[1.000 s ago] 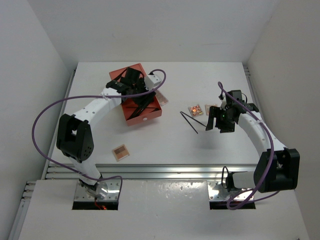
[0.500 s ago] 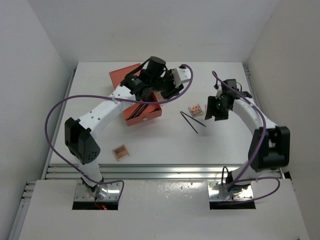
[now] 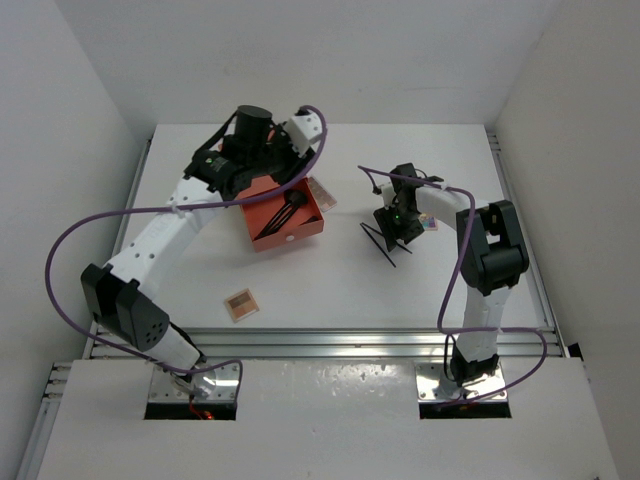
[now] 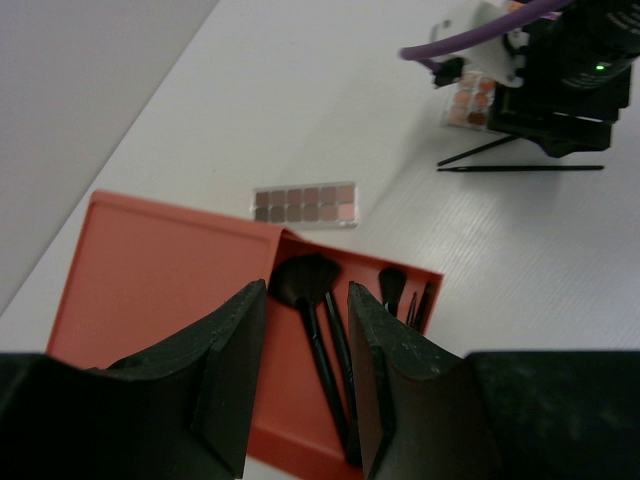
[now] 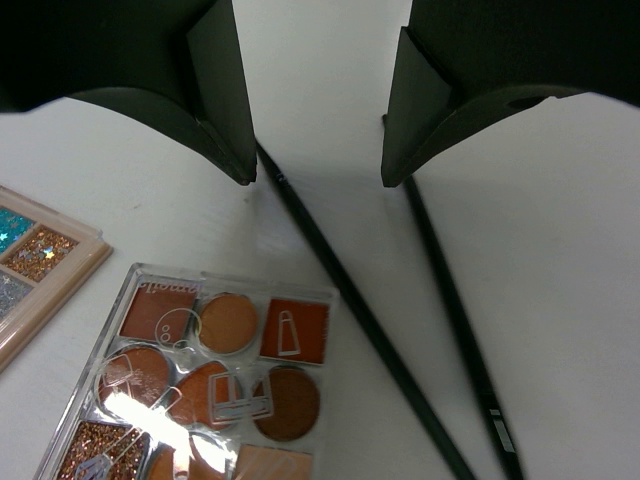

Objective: Organize the makeup

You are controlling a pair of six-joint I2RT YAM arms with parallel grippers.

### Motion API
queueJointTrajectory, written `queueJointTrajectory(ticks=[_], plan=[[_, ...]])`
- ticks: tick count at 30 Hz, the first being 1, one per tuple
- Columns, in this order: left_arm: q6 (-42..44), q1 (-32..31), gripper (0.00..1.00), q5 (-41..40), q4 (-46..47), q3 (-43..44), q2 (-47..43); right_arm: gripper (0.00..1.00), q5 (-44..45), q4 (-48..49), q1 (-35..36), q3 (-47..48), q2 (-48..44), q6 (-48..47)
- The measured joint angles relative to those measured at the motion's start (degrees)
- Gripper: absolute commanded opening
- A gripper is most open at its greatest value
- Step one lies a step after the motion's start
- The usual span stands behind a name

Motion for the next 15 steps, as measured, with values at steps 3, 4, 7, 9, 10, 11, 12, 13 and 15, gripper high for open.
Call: queueJointTrajectory(ticks=[3,4,7,9,10,11,12,13,15], plan=[[-0.9,3.3,0.44,-1.2,-0.3,-2.3,-3.9,0.54,2.6,0.0,0.2,0.3,3.0,-1.6],[-1.2,4.3,0.44,-1.3,-0.3,-2.8,-4.9,0.54,3.1,-0.5,0.2,0.9,3.5,-1.8],[-2.3,6.7,0.44,-1.1,-0.3,-3.9,-7.0,0.52,4.5,0.0,0.3,1.3,3.6,-2.5],[-3.0,7.8,0.44,-0.5,-0.3,-4.6,-7.8,0.40,4.8,0.0,0.4,1.3,3.6,-2.8],[-3.1,8.2,0.44,-0.4,-0.3,-4.8,-8.0,0.40,4.9,0.0,0.4,1.3,3.7,-3.0],[-3.4,8.6,0.44,-0.1,-0.3,-5.1,-8.2,0.31,4.9,0.1,0.6,1.3,3.7,-3.1],[-3.7,8.8,0.44,0.2,-0.3,-5.3,-8.3,0.26,4.9,0.0,0.7,1.4,3.9,-3.3],[-3.9,9.2,0.44,0.4,-0.4,-5.5,-8.3,0.23,4.9,-0.2,0.8,1.7,4.1,-3.4],[-4.1,9.9,0.44,0.7,-0.5,-5.9,-8.4,0.11,5.0,-1.0,1.1,2.6,4.7,-3.6]])
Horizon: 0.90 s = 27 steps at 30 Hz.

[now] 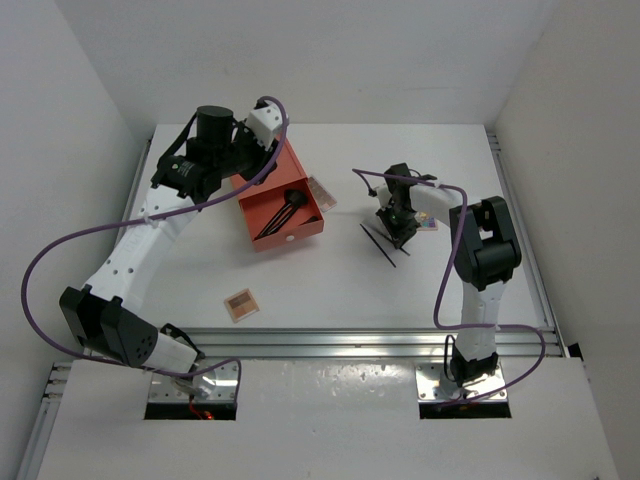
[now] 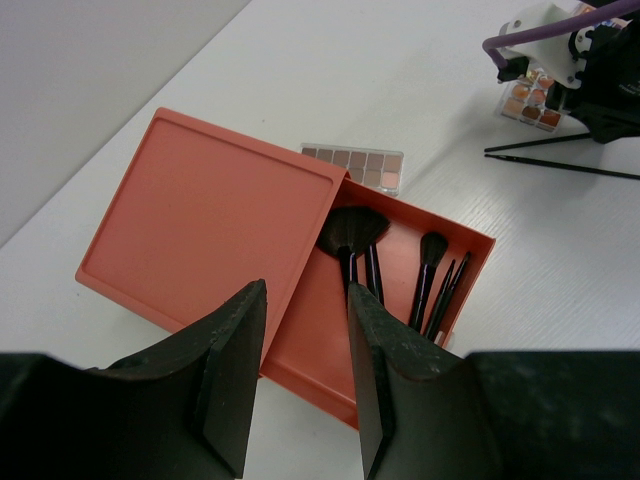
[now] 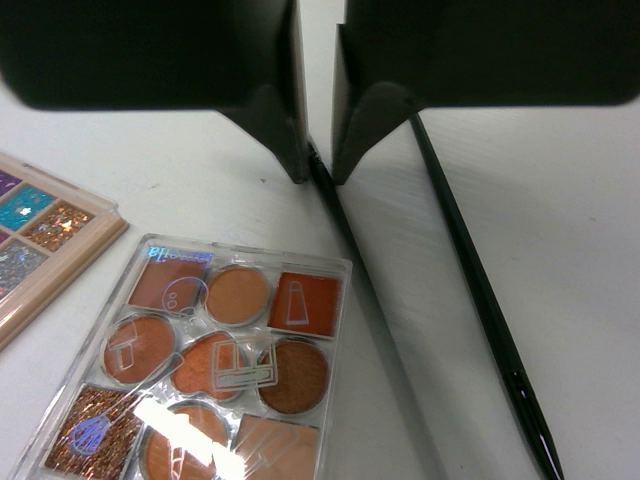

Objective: Organize the makeup

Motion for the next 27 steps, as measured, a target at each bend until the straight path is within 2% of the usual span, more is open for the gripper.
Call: queueJointTrajectory(ticks=[3,12,16,23,27], plan=[[-0.5,1.3,0.44,0.4,-0.1,-0.7,-0.5,0.01,0.3,-0.8,0.2,0.6,0.5,-0.4],[-1.2,2.8,0.44,1.6,-0.3,-2.6,-3.2,0.00,1.9,-0.8,0.3,0.4,-0.1,-3.8],[-1.2,2.9,0.44,2.0,-0.4,-3.1,-3.3,0.00,3.2,-1.9,0.8,0.4,-3.1,-6.1],[-3.8,5.8,0.44,2.3,0.0,-8.6,-6.4,0.00,1.9,1.3,8.4,4.7,-17.7,-13.0],[-6.5,8.6,0.42,1.7,0.9,-14.6,-9.8,0.00,-1.9,6.3,14.6,11.4,-19.4,-19.6]])
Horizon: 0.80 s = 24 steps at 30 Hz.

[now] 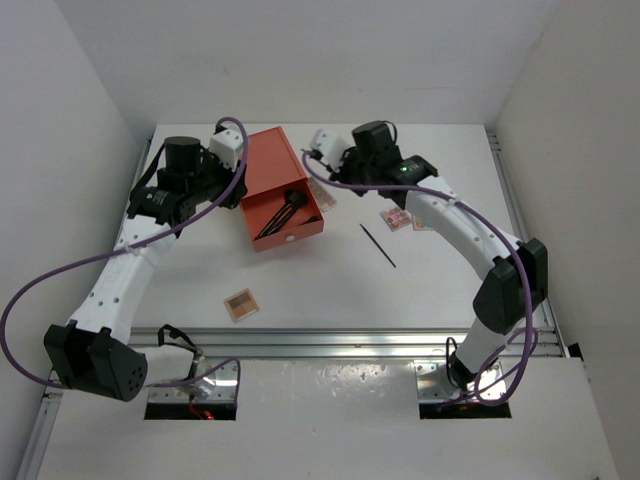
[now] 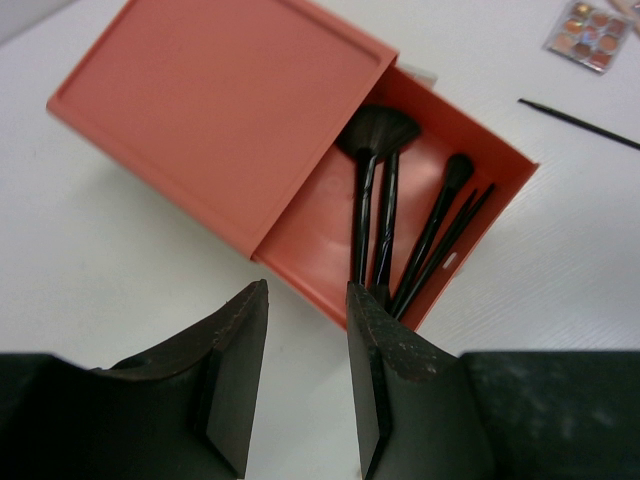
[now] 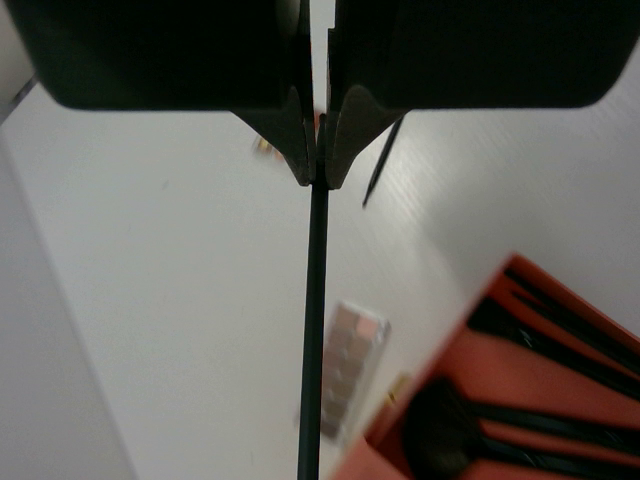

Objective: Organize the makeup

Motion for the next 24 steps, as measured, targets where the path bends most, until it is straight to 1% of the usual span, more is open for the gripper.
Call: queueJointTrajectory(ticks=[3,6,8,11,14,20,21,22,24], plan=[[-2.0,1.5,0.42,-2.5,0.1,-3.1,-2.2,0.00,-2.0,2.8,4.9,4.6,3.4,-4.9],[-3.6,2.2,0.40,-6.2,1.0,-4.9,-4.0,0.00,-3.5,5.0,8.8,10.2,10.7,-9.4],[-4.3,2.7,0.40,-8.8,1.3,-5.9,-5.3,0.00,-4.3,6.3,10.1,12.0,15.1,-11.0],[-5.4,3.5,0.40,-12.3,2.1,-7.1,-6.8,0.00,-5.0,7.1,11.0,12.2,20.0,-12.3],[-5.7,4.1,0.40,-14.4,2.6,-8.0,-7.5,0.00,-5.0,7.1,11.2,12.0,22.9,-13.2],[-6.2,4.3,0.40,-15.0,3.2,-8.3,-7.5,0.00,-4.2,8.1,11.1,11.6,23.4,-13.9],[-6.3,4.4,0.40,-15.0,3.2,-8.3,-7.5,0.11,-4.1,8.6,11.1,11.3,23.4,-14.0],[-6.3,4.4,0.40,-15.0,3.3,-8.3,-7.5,0.18,-4.1,8.9,11.2,11.0,23.4,-14.0],[-6.3,4.5,0.40,-15.0,3.5,-8.3,-7.5,0.28,-3.7,9.4,11.3,10.0,23.4,-14.4]])
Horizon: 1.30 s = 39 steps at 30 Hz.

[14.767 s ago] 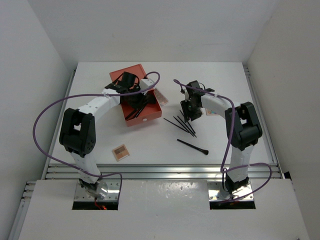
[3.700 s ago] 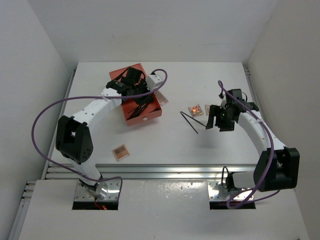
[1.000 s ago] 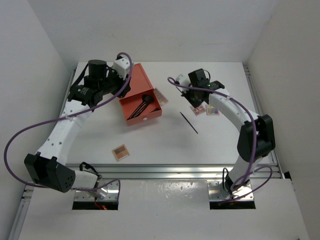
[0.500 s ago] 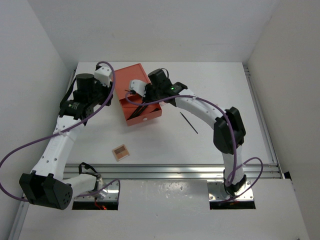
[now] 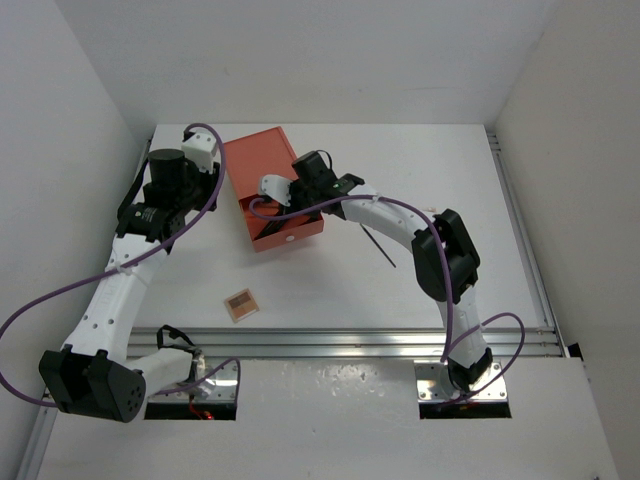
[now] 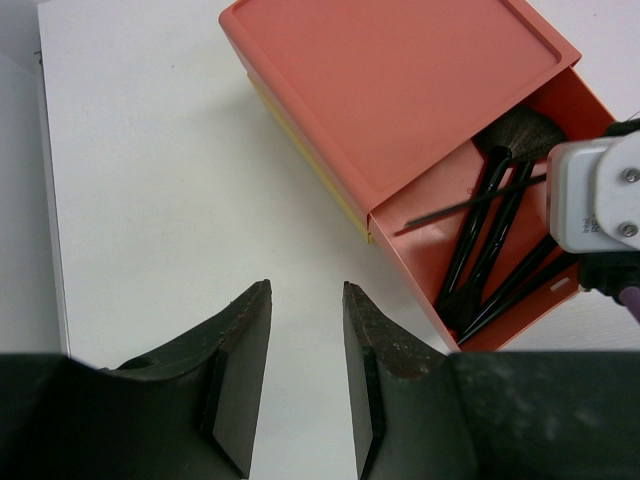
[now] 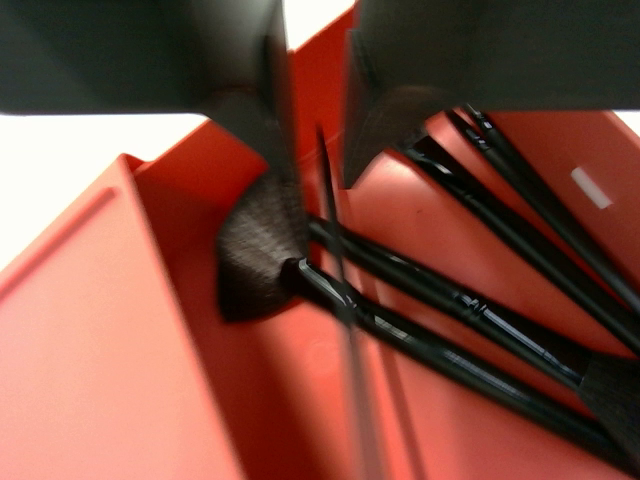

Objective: Organize the makeup

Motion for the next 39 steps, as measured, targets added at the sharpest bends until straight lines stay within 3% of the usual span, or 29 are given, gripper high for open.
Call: queueJointTrajectory(ticks=[2,3,6,11,16,23,30,35,39], plan=[[-0.1,0.0,0.40,0.0,0.2,0.0,0.0,0.39,0.3,0.1,0.2,-1.1,0.0,-0.2],[-0.1,0.0,0.40,0.0,0.2,0.0,0.0,0.51,0.5,0.1,0.3,-1.5,0.0,-0.2],[-0.2,0.2,0.40,0.3,0.2,0.0,0.0,0.61,0.8,0.5,0.4,-2.3,-0.8,0.3],[-0.2,0.2,0.40,0.9,0.2,0.0,0.0,0.64,1.3,2.8,0.0,-2.5,-4.9,7.3],[-0.2,0.2,0.40,1.3,0.4,0.0,0.2,0.74,-0.8,6.1,-4.2,-5.4,-15.0,21.8],[-0.2,0.2,0.43,2.4,1.0,-0.6,0.8,0.77,-0.3,3.0,-14.5,-16.2,-25.6,36.4],[-0.5,0.2,0.44,3.6,1.1,-1.0,1.5,0.71,4.2,-11.4,-17.0,-18.2,-13.4,41.6],[-0.6,0.2,0.44,4.0,1.2,-1.0,1.6,0.66,7.3,-14.7,-17.0,-20.1,-8.3,41.9],[-0.7,0.2,0.44,4.1,1.2,-1.0,1.6,0.57,8.3,-14.7,-17.1,-20.0,-5.9,42.8]])
